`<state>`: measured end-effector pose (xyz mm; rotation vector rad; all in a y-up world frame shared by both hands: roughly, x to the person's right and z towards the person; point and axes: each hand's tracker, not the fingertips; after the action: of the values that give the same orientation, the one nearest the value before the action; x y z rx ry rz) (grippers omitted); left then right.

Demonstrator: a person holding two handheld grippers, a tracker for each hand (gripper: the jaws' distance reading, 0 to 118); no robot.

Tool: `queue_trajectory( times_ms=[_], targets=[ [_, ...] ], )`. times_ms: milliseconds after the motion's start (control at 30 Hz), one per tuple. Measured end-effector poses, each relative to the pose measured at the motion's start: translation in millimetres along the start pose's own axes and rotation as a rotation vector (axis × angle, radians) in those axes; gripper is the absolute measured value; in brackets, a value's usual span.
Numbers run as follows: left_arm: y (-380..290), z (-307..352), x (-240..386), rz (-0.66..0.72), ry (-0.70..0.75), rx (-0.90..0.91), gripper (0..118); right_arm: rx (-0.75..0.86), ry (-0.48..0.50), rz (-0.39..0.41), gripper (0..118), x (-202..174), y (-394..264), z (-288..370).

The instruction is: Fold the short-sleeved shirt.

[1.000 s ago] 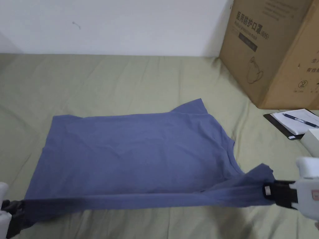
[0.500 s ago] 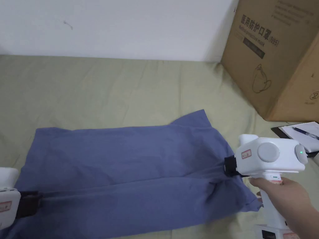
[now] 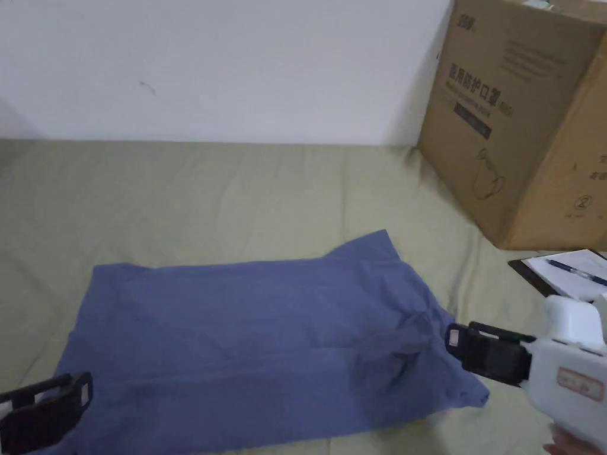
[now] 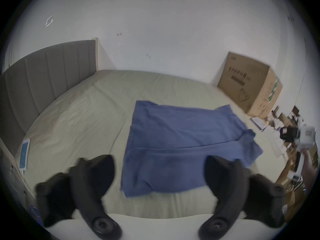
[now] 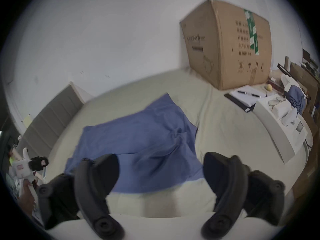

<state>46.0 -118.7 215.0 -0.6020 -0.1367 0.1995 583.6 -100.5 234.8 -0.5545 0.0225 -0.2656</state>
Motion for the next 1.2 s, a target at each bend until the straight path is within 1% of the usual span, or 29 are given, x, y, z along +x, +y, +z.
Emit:
queue_trajectory(
  times_ms=[33, 67, 100, 133, 167, 233, 300, 367, 400, 467, 500, 600, 633, 667, 700, 733, 767, 800, 867, 1000, 1033, 1067, 1100, 1133, 1167, 1200],
  targets=[
    [-5, 14, 2, 0.003, -0.011, 0.02, 48, 0.04, 0.01, 0.003, 60, -4, -8, 20],
    [-11, 26, 5, -0.005, 0.006, 0.021, 5, 0.056, 0.01, 0.001, 19, -9, -16, 38],
    [-14, 32, 8, -0.017, 0.03, 0.024, 0, 0.054, 0.006, 0.001, 0, -13, -20, 48],
    [-19, 45, 11, -0.037, 0.071, 0.057, 0, 0.097, 0.008, -0.012, 0, -18, -28, 59],
    [-23, 57, 9, -0.037, 0.045, 0.073, 0, 0.082, -0.016, -0.024, 0, -13, -36, 71],
    [-28, 72, 7, -0.041, 0.022, 0.077, 0, 0.082, 0.025, -0.07, 0, -9, -39, 82],
    [-31, 76, 13, -0.06, 0.03, 0.073, 0, 0.071, 0.004, -0.093, 0, -2, -42, 88],
    [-31, 79, 13, -0.078, 0.026, 0.068, 0, 0.049, -0.013, -0.089, 0, 5, -26, 83],
    [-30, 78, 14, -0.077, 0.028, 0.066, 0, 0.026, -0.027, -0.072, 0, 9, -20, 78],
    [-26, 79, 9, -0.066, 0.029, 0.061, 0, -0.085, -0.051, 0.0, 0, 16, 6, 53],
    [-25, 78, 8, -0.056, 0.03, 0.069, 0, -0.179, -0.056, 0.015, 0, 20, 20, 34],
    [-22, 75, 5, -0.031, 0.033, 0.079, 0, -0.333, -0.042, -0.021, 0, 36, 36, -19],
    [-22, 74, 3, -0.024, 0.036, 0.077, 0, -0.38, -0.037, -0.038, 8, 42, 47, -42],
    [-23, 69, 5, -0.02, 0.038, 0.073, 0, -0.448, -0.044, -0.051, 40, 48, 50, -64],
    [-24, 67, 4, -0.018, 0.041, 0.071, 0, -0.514, -0.053, -0.074, 105, 52, 48, -83],
    [-24, 65, 3, -0.017, 0.046, 0.062, 0, -0.497, -0.045, -0.107, 117, 58, 44, -98],
    [-25, 61, 3, -0.02, 0.053, 0.051, 0, -0.508, -0.052, -0.149, 110, 64, 44, -117],
    [-26, 58, 4, -0.022, 0.059, 0.046, 0, -0.532, -0.068, -0.175, 107, 70, 41, -132],
    [-28, 52, 1, -0.025, 0.069, 0.024, 0, -0.575, -0.099, -0.242, 110, 81, 35, -151],
    [-36, 33, -11, -0.025, 0.095, -0.03, 0, -0.608, -0.124, -0.36, 110, 100, 27, -170],
    [-38, 29, -12, -0.022, 0.1, -0.041, 0, -0.617, -0.134, -0.388, 108, 105, 8, -178],
    [-40, 26, -12, -0.021, 0.104, -0.051, 0, -0.628, -0.142, -0.411, 101, 109, 3, -182],
    [-41, 23, -13, -0.021, 0.106, -0.059, 0, -0.632, -0.143, -0.427, 80, 111, -1, -181],
    [-42, 20, -14, -0.022, 0.111, -0.067, 0, -0.635, -0.169, -0.412, 65, 111, -4, -179],
    [-43, 17, -15, -0.021, 0.116, -0.072, 0, -0.615, -0.2, -0.339, 54, 115, -5, -180],
    [-45, 17, -13, -0.02, 0.118, -0.074, 0, -0.612, -0.185, -0.307, 39, 116, -4, -178]
  ],
)
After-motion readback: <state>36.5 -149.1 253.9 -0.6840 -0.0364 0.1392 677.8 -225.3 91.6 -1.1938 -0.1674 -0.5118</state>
